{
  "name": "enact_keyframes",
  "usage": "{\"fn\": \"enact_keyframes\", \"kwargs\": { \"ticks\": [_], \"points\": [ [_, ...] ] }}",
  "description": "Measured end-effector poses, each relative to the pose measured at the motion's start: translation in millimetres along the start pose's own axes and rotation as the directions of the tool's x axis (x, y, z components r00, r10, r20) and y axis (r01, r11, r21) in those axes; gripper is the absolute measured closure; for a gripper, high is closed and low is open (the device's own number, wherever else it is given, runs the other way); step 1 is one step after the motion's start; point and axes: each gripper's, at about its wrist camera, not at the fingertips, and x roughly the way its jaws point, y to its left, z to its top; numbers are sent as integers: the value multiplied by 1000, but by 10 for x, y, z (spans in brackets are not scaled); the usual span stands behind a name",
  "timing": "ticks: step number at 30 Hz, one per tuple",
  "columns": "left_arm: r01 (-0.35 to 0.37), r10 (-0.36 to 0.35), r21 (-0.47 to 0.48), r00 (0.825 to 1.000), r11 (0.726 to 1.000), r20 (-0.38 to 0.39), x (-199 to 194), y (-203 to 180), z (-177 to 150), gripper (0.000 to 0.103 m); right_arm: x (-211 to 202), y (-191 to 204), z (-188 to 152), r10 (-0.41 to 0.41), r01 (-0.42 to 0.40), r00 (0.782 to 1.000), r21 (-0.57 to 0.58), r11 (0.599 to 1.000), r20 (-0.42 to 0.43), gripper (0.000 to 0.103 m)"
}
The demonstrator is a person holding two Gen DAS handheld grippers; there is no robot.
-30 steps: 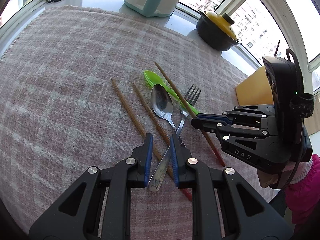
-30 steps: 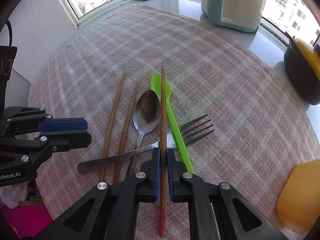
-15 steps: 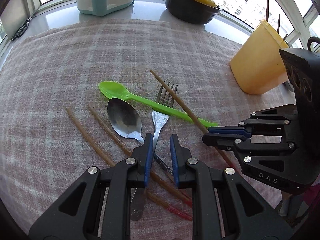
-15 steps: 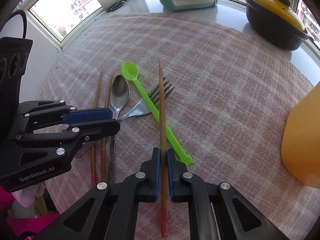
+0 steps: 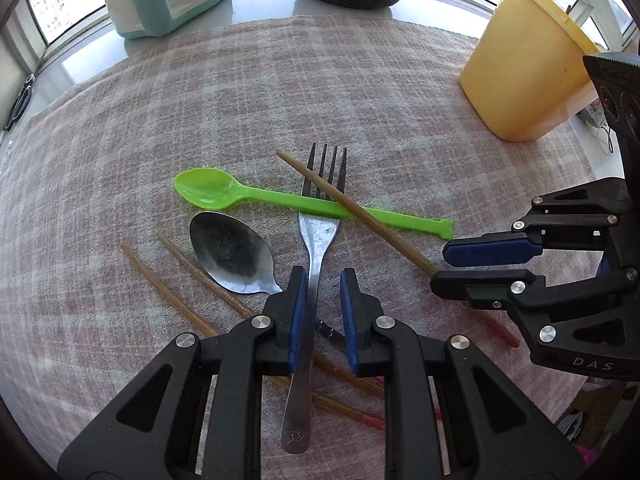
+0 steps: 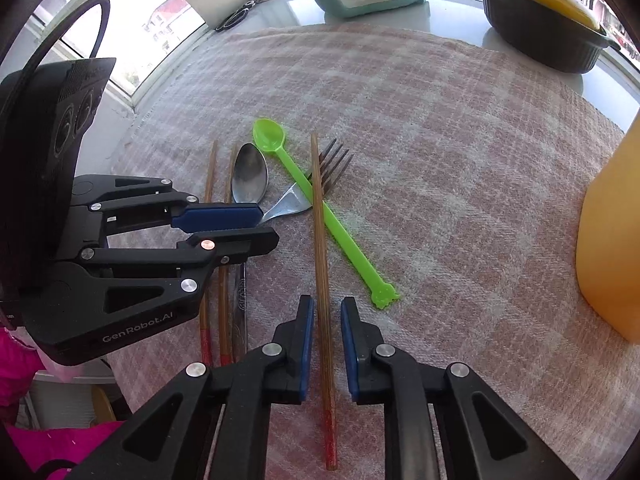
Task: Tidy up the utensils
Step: 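Grasp the metal fork by its handle with the left tool while the right tool holds its chopstick, then lift and carry the fork in the left tool while the right tool carries the chopstick to the yellow bin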
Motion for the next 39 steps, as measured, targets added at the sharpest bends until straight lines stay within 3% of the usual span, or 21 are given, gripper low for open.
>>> {"fn": "enact_keyframes", "kwargs": {
  "ticks": [2,9,12,22,26,32,39],
  "points": [
    [1,-1,1,1000,1000,-1,17,-15,9,87,-29,9,-13,11,-11,1000,-4,1000,13,78],
    [-1,1,-14,1000,1000,1,30,35,28,98,35,87,29,-3,3,1000,-29,1000,3,79],
    [12,-13,-29,1000,1000,-9,31,82,49,98,89,68,68,-15,15,1000,-23,1000,-5,81],
    [-36,36,15,999,999,-9,41,-24,65,99,120,98,116,-35,34,999,-43,998,-17,83],
    [-7,7,-37,1000,999,-7,8,36,43,100,127,101,124,-56,56,998,-35,998,-10,98],
    [26,-24,-84,999,996,27,-169,113,-64,100,31,50,78,-36,36,999,9,999,28,98],
    [42,-37,-109,998,993,48,-393,223,-138,100,-29,-75,54,-67,64,997,57,996,48,99]
  ]
}}
